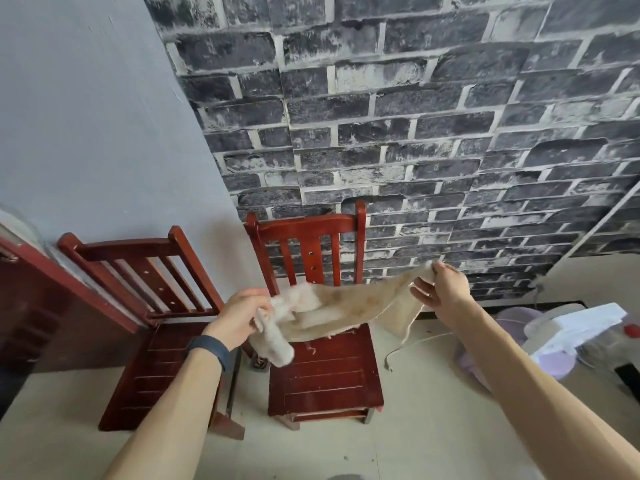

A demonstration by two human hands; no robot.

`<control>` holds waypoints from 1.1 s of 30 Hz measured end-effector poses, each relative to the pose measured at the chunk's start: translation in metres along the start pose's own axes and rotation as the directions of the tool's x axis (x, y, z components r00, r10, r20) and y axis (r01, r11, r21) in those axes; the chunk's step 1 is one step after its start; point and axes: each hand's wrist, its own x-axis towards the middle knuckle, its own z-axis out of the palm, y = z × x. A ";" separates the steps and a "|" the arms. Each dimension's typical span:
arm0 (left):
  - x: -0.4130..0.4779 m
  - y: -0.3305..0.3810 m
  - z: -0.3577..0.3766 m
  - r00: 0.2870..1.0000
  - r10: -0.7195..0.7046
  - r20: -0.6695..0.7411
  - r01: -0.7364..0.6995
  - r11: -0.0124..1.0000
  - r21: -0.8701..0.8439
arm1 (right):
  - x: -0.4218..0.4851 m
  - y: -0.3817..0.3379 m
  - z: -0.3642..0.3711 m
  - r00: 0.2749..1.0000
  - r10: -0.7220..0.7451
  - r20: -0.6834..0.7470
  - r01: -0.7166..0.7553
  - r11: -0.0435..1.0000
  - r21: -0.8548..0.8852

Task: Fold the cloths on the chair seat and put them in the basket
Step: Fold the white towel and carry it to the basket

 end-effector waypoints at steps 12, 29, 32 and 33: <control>-0.007 -0.007 0.047 0.944 -0.106 0.314 0.099 0.994 0.039 | -0.016 0.078 -0.003 0.939 0.240 0.247 -0.139 0.920 -0.367; -0.066 0.011 0.031 0.930 -0.046 0.364 0.174 0.928 -0.328 | -0.032 0.158 0.062 0.372 0.678 0.634 -0.475 0.725 -0.498; -0.073 0.010 0.021 0.935 -0.019 0.353 0.155 0.920 -0.361 | -0.034 0.159 0.068 0.398 0.635 0.663 -0.465 0.762 -0.451; -0.074 0.009 0.017 0.939 -0.013 0.344 0.149 0.917 -0.370 | -0.032 0.159 0.069 0.413 0.623 0.665 -0.462 0.772 -0.436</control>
